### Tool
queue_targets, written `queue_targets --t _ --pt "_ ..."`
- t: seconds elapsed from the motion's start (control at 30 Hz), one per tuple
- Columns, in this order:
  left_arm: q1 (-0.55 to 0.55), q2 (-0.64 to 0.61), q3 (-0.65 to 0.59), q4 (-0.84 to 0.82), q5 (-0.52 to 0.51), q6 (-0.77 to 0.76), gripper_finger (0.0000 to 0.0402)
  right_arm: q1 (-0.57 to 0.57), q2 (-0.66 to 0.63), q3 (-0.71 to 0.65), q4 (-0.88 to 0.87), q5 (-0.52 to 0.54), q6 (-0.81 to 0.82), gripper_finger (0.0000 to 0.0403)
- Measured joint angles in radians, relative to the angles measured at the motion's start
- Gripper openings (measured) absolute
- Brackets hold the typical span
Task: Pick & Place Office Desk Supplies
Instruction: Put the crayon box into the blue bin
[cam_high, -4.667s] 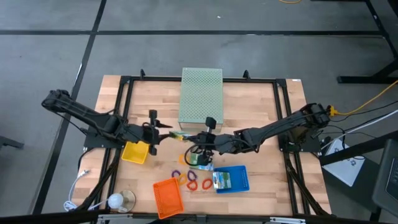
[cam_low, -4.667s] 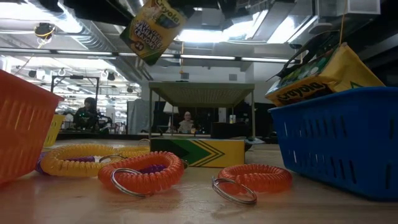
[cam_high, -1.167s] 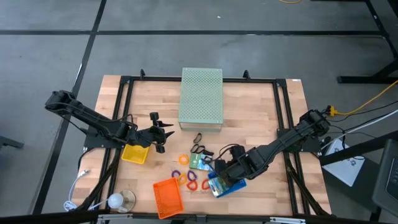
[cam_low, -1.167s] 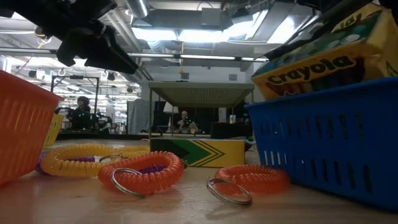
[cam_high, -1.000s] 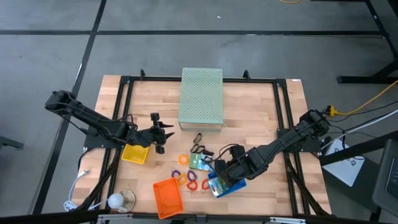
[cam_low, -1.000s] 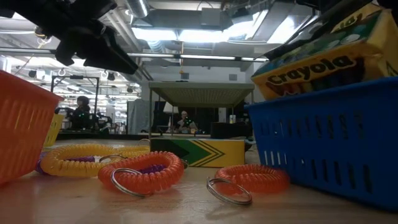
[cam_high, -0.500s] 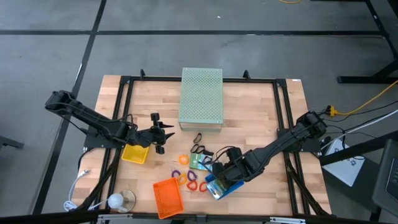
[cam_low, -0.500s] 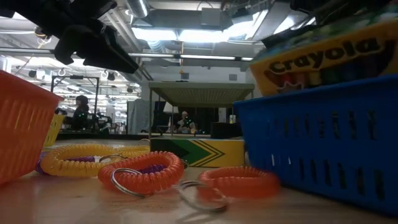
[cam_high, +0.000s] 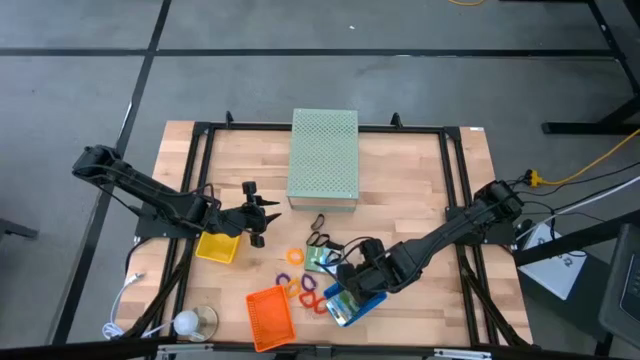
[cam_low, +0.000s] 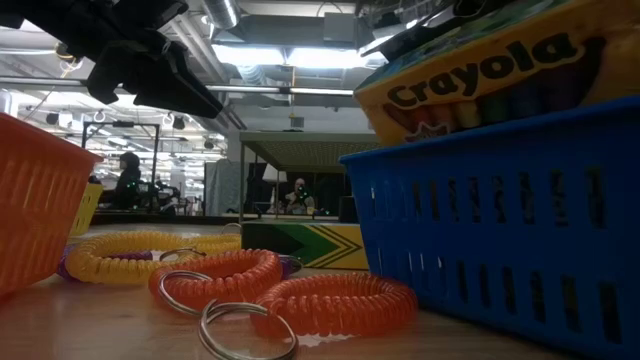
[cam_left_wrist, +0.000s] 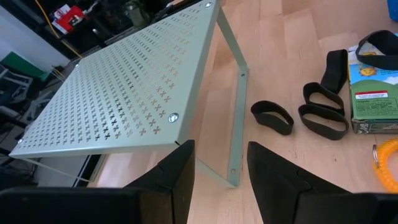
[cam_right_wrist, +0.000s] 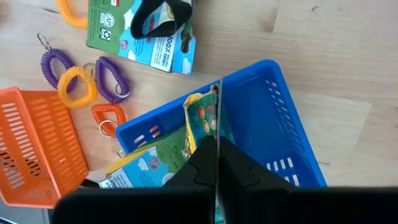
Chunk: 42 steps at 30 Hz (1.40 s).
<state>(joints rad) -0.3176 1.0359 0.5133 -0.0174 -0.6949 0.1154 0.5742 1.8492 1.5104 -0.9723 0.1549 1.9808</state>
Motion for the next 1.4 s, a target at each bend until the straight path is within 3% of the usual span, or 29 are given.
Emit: queue_targets --t 0.27,0.6,1.03,1.4 --pt "0.0 0.0 0.0 0.0 0.0 0.0 0.0143 -0.001 -0.005 -0.07 0.134 -0.003 -0.001 0.0002" --pt "0.0 0.0 0.0 0.0 0.008 0.0 0.0143 -0.001 -0.007 -0.069 0.141 0.008 -0.008 0.0008" --pt "0.0 0.0 0.0 -0.001 0.012 0.001 0.0143 -0.001 -0.019 -0.071 0.256 0.018 -0.079 0.0158" --pt "0.0 0.0 0.0 -0.001 0.012 0.0 0.0143 -0.001 -0.028 -0.071 0.31 0.021 -0.103 0.0177"
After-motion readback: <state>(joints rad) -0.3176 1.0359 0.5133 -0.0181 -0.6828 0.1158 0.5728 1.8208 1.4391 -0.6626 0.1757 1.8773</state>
